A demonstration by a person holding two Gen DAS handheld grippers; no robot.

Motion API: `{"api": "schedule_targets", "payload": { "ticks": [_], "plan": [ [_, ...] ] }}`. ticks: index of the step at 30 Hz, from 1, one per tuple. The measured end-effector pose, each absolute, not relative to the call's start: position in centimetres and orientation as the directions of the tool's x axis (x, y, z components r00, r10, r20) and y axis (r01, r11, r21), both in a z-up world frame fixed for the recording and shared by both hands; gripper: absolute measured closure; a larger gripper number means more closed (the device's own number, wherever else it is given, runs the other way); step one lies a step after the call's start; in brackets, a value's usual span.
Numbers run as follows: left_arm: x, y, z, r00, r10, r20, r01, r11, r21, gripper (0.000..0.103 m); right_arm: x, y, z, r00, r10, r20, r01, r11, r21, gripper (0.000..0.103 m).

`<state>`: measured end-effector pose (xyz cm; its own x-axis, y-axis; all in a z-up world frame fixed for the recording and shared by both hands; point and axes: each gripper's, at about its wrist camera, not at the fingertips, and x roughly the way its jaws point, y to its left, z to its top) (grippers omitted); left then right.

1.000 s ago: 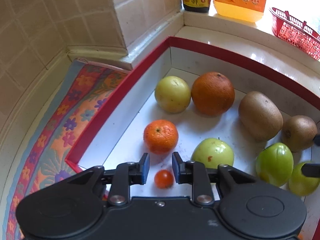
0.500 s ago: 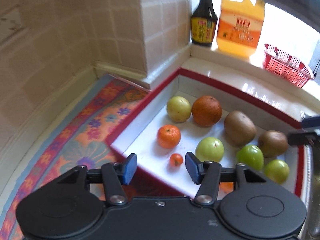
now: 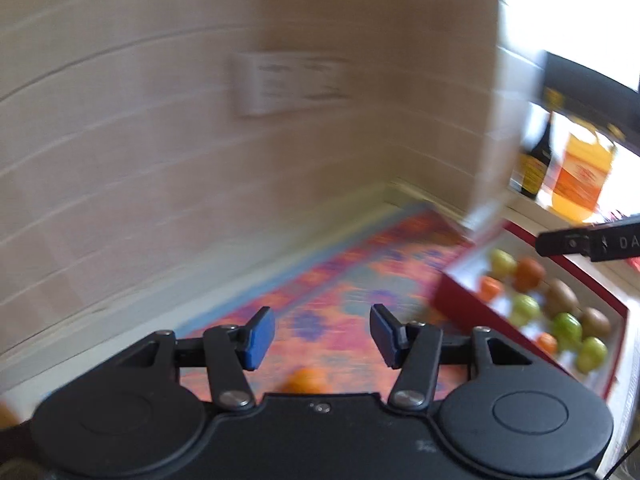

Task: Organize fruits
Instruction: 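Move both tools back to the cloth toward a kiwi and a mandarin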

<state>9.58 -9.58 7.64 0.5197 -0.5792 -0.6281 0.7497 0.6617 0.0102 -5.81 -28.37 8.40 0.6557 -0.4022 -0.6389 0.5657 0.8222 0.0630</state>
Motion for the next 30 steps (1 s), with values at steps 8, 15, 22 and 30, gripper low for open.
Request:
{"api": "schedule_targets", "payload": {
  "ticks": [8, 15, 22, 30],
  "plan": [
    [14.0, 0.5, 7.3, 0.651, -0.426, -0.628, 0.557, 0.830, 0.013, 0.038, 1.5, -24.6, 6.4, 0.718, -0.222, -0.660, 0.478, 0.846, 0.236, 0.044],
    [16.5, 7.5, 3.5, 0.647, -0.308, -0.697, 0.402, 0.915, -0.030, 0.038, 4.0, -22.8, 0.8, 0.600, -0.197, -0.776, 0.505, 0.845, 0.176, 0.045],
    [18.3, 9.3, -0.2, 0.623, -0.226, -0.749, 0.338, 0.941, -0.003, 0.038, 4.4, -22.2, -3.1, 0.532, -0.155, -0.832, 0.513, 0.841, 0.172, 0.046],
    [21.8, 7.9, -3.2, 0.593, -0.182, -0.784, 0.290, 0.957, -0.003, 0.032, 8.4, -21.7, -5.2, 0.521, -0.102, -0.847, 0.468, 0.864, 0.183, 0.042]
  ]
}}
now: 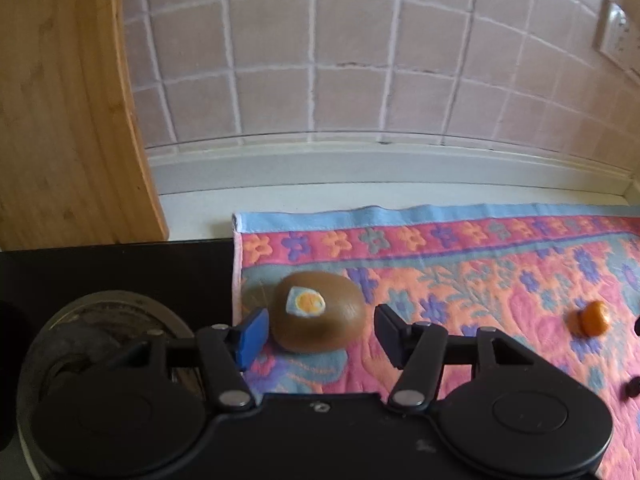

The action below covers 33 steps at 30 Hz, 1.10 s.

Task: Organize fruits
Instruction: 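Move both tools back to the cloth toward a kiwi and a mandarin, then grasp the stickered kiwi with the left tool while the right grasps the mandarin, then carry the kiwi and mandarin into the white box and open both tools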

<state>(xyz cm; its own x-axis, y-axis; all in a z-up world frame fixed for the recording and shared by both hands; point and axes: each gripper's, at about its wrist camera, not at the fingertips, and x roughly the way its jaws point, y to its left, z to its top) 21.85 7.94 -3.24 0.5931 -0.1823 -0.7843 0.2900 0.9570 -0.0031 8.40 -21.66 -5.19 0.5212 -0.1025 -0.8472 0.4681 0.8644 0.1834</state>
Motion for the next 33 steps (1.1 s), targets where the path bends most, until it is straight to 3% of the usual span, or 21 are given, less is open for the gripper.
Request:
{"api": "schedule_targets", "payload": {
  "ticks": [3, 4, 14, 21, 27, 33],
  "plan": [
    [23.0, 7.4, -4.1, 0.578, -0.190, -0.794, 0.289, 0.957, -0.019, 0.032, 9.6, -21.3, -5.9, 0.521, -0.106, -0.847, 0.444, 0.881, 0.163, 0.042],
    [23.2, 7.0, -4.5, 0.577, -0.185, -0.795, 0.288, 0.958, -0.014, 0.026, 10.0, -21.3, -6.2, 0.518, -0.107, -0.849, 0.440, 0.884, 0.157, 0.042],
    [23.2, 4.1, -6.0, 0.650, -0.065, -0.757, 0.323, 0.926, 0.197, 0.023, 12.4, -21.3, -9.2, 0.484, -0.100, -0.869, 0.443, 0.885, 0.145, 0.046],
    [24.4, 5.2, -6.7, 0.590, -0.094, -0.802, 0.331, 0.934, 0.134, 0.024, 13.6, -20.2, -10.1, 0.488, -0.141, -0.862, 0.401, 0.913, 0.078, 0.061],
    [24.4, 4.7, -6.6, 0.585, -0.077, -0.807, 0.338, 0.928, 0.156, 0.025, 13.4, -20.0, -9.7, 0.504, -0.155, -0.850, 0.391, 0.918, 0.064, 0.063],
    [22.8, 2.8, -3.1, 0.626, -0.141, -0.767, 0.394, 0.906, 0.155, 0.026, 10.4, -21.1, -6.5, 0.575, -0.182, -0.798, 0.413, 0.906, 0.091, 0.063]
  ]
}}
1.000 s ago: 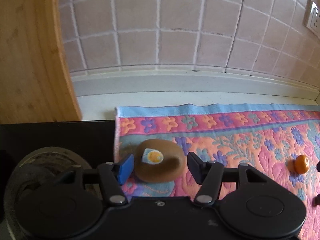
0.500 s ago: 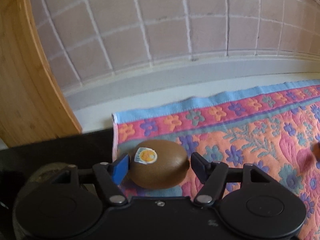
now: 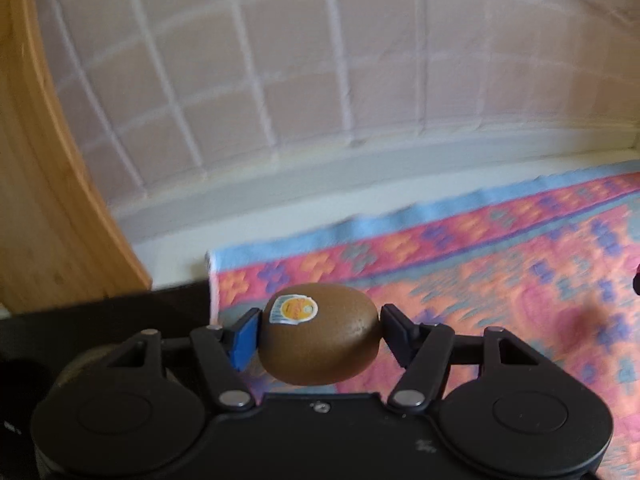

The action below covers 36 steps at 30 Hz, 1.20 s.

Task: Organize fruits
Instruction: 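Carry the kiwi and mandarin into the white box and open both tools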

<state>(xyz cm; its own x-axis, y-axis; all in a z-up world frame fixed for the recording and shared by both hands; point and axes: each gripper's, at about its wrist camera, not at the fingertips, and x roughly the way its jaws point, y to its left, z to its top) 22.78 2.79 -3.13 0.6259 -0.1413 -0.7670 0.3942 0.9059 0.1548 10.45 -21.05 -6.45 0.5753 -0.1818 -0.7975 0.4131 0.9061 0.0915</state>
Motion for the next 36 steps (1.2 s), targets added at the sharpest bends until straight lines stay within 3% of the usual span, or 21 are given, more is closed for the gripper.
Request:
{"api": "schedule_targets", "payload": {
  "ticks": [11, 17, 21, 27, 36],
  "plan": [
    [15.5, -9.9, 4.7, 0.629, -0.427, -0.650, 0.662, 0.732, 0.160, 0.025, -3.6, -30.7, 2.9, 0.636, -0.484, -0.601, 0.661, 0.743, 0.101, 0.063],
    [10.3, -19.4, 6.1, 0.521, -0.595, -0.612, 0.815, 0.560, 0.150, 0.025, -11.8, -36.6, 5.1, 0.504, -0.620, -0.601, 0.777, 0.630, 0.002, 0.063],
    [8.1, -25.4, 5.4, 0.385, -0.667, -0.638, 0.897, 0.433, 0.089, 0.025, -15.9, -39.2, 4.3, 0.482, -0.561, -0.673, 0.788, 0.614, 0.052, 0.063],
    [6.4, -32.1, 2.4, 0.205, -0.674, -0.710, 0.952, 0.307, -0.017, 0.025, -18.9, -40.8, 0.8, 0.459, -0.405, -0.791, 0.784, 0.603, 0.147, 0.063],
    [6.4, -36.3, -1.9, 0.181, -0.596, -0.782, 0.950, 0.311, -0.017, 0.025, -19.5, -39.5, -3.7, 0.466, -0.271, -0.842, 0.756, 0.616, 0.221, 0.063]
  ]
}}
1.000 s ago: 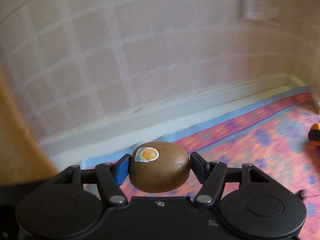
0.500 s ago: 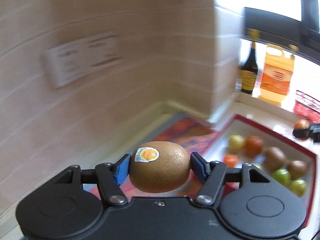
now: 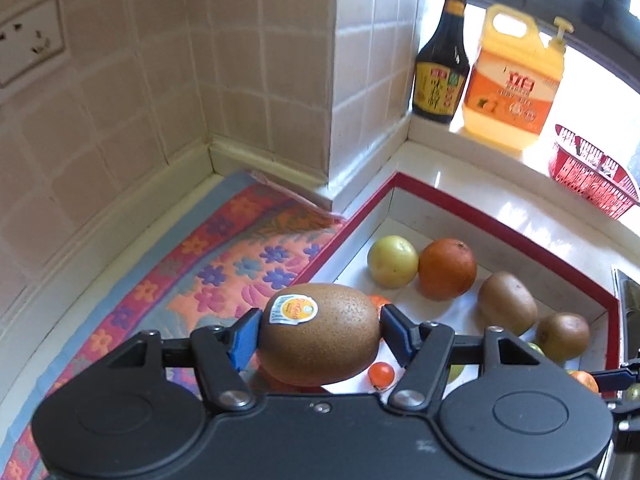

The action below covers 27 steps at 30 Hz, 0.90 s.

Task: Organize fruits
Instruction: 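Carry the kiwi and mandarin into the white box and open both tools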

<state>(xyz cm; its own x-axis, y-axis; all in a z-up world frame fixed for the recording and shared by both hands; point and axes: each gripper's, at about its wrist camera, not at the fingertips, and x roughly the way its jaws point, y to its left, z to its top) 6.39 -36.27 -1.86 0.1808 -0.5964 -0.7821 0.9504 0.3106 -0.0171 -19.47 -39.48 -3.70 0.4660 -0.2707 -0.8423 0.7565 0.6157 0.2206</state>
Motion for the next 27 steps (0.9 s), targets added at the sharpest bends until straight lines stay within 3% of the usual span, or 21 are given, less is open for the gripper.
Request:
{"api": "schedule_targets", "payload": {
  "ticks": [5, 27],
  "plan": [
    [4.4, -37.9, -2.7, 0.249, -0.560, -0.790, 0.957, 0.268, 0.112, 0.025, -19.0, -39.6, -3.7, 0.453, -0.273, -0.849, 0.740, 0.646, 0.187, 0.063],
    [4.7, -39.5, -6.3, 0.203, -0.507, -0.838, 0.963, 0.258, 0.078, 0.025, -16.2, -39.4, -6.3, 0.415, -0.195, -0.889, 0.715, 0.674, 0.186, 0.062]
  ]
}}
